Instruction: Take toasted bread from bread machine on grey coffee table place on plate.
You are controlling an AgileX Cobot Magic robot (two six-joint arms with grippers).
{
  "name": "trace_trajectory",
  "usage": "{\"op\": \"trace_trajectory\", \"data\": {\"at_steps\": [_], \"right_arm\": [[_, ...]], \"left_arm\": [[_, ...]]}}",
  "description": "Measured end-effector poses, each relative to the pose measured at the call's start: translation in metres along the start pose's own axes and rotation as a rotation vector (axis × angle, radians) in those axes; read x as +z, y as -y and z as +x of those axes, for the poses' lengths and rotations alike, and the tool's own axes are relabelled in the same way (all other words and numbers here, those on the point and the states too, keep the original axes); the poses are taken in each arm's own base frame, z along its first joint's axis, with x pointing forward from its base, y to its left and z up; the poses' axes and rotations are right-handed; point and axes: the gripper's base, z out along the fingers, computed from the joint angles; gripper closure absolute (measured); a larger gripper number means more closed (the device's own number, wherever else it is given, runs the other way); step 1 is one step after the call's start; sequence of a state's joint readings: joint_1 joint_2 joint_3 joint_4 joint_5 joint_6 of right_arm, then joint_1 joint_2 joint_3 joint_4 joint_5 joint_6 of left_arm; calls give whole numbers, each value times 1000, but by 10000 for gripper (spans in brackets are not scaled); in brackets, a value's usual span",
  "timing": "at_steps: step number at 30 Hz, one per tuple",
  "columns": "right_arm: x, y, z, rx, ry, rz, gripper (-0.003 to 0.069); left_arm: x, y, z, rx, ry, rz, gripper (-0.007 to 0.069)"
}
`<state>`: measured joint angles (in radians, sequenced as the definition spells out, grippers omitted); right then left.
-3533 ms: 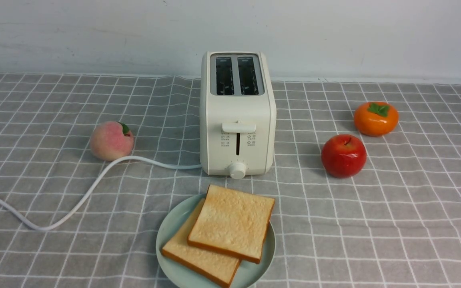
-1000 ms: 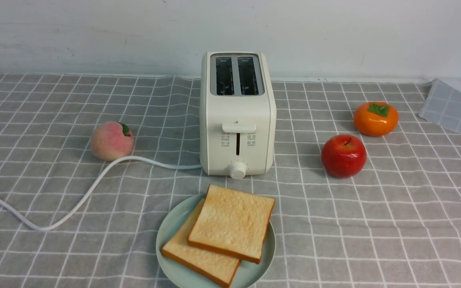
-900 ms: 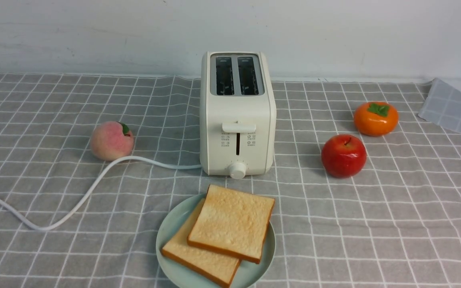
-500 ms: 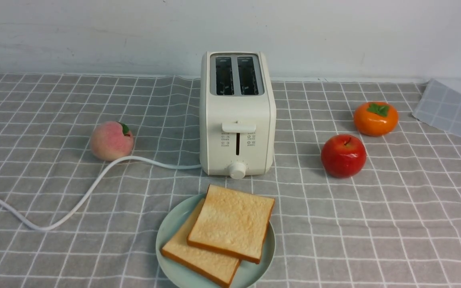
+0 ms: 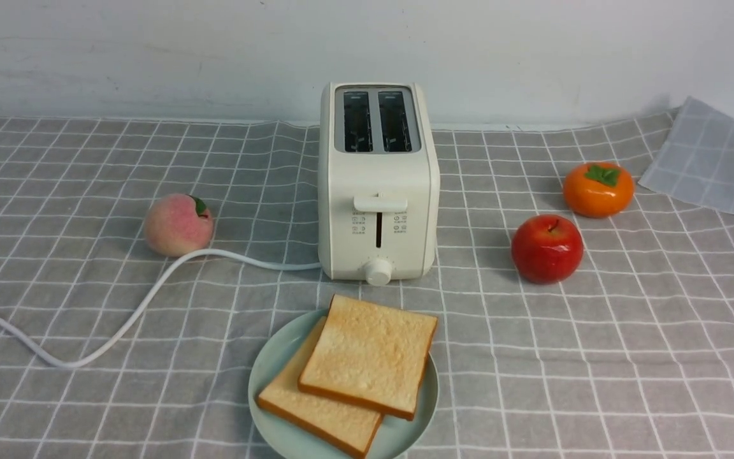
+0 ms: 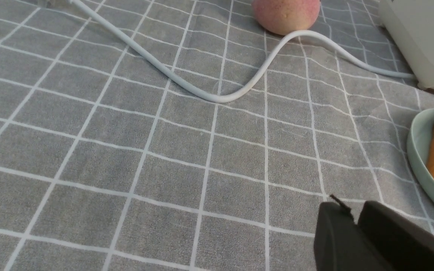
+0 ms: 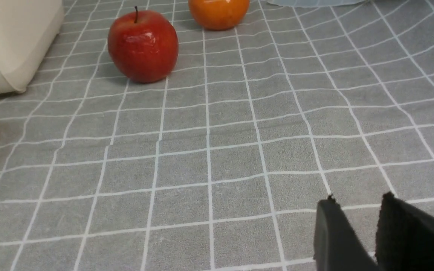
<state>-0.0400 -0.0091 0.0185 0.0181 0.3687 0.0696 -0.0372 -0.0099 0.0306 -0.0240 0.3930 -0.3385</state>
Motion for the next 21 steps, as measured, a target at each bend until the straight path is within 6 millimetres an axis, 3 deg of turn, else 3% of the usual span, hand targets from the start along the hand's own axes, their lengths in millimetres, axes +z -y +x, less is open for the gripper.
{"op": "trace_trajectory", "data": {"at_steps": [21], "right_arm": [[0, 0, 0, -1, 1, 2, 440]], "left_arm": [[0, 0, 0, 0, 0, 0, 516]]}}
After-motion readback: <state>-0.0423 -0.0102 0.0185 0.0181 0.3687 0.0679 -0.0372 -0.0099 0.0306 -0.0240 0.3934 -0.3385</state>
